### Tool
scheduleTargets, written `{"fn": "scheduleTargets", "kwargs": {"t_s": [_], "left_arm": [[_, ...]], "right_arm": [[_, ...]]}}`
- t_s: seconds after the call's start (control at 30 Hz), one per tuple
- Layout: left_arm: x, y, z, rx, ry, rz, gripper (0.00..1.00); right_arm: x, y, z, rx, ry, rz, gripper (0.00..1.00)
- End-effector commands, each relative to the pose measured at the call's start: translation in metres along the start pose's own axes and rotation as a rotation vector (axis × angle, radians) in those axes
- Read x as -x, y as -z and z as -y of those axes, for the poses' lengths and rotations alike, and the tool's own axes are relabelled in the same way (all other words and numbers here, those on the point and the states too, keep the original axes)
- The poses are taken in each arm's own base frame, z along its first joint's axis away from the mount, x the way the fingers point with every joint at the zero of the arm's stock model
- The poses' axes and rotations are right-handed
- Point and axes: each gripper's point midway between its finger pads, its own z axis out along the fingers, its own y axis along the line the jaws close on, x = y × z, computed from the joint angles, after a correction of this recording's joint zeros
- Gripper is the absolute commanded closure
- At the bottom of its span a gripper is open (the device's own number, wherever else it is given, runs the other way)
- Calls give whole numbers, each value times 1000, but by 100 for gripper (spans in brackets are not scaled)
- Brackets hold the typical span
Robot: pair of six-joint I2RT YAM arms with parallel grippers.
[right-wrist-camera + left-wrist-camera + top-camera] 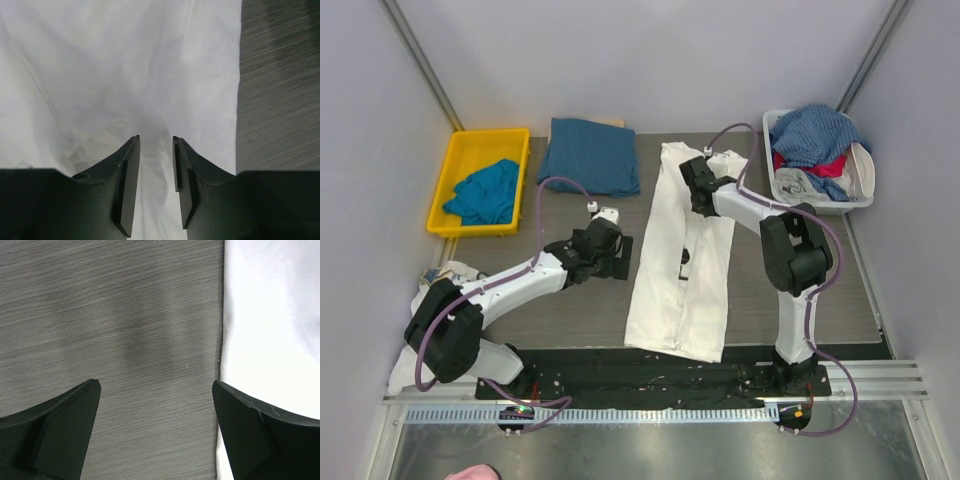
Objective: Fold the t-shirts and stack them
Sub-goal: Fold the tshirt
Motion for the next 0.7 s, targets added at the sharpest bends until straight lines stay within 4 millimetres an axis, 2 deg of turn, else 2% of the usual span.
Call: {"fn": "scheduleTargets", "kwargs": {"t_s": [0.0, 0.07, 0.1, 0.13, 0.17, 0.2, 0.23, 0.27, 0.3, 0.33, 0.47, 0.53, 0.6, 0.67], "left_arm": [[12, 6, 8, -35, 20, 42, 0], [14, 7, 9, -36, 20, 46, 0], [15, 7, 10, -40, 19, 47, 0], [15, 7, 11, -44, 21, 46, 0], [14, 7, 14, -59, 23, 38, 0], [12, 8, 15, -67, 25, 35, 0], [7, 7, 15, -70, 28, 25, 0], [7, 9, 21, -100, 31, 32, 0], [-2, 9, 22, -110, 32, 19, 0], [-7, 10, 28, -135, 35, 13, 0], [-23, 5, 40, -191, 52, 10, 0], [-32, 0, 42, -189, 54, -22, 0], [-34, -2, 46, -198, 58, -29, 0], [-34, 0, 50, -206, 55, -29, 0]], "right_arm": [[28, 37, 20, -7, -113, 59, 57], [20, 43, 28, -7, -109, 40, 56], [23, 55, 33, 9, -124, 44, 56], [8, 57, 37, 18, -117, 9, 56], [4, 64, 40, 34, -122, -2, 55], [4, 80, 45, 58, -134, -3, 54], [-15, 83, 54, 57, -132, -35, 54], [-27, 92, 53, 102, -133, -69, 53], [-21, 113, 57, 149, -163, -41, 50], [-47, 114, 67, 144, -160, -81, 48], [-82, 137, 87, 180, -188, -106, 43], [-92, 139, 96, 184, -199, -90, 42], [-87, 134, 96, 182, -200, -50, 39], [-73, 126, 87, 177, -171, -27, 37]]}}
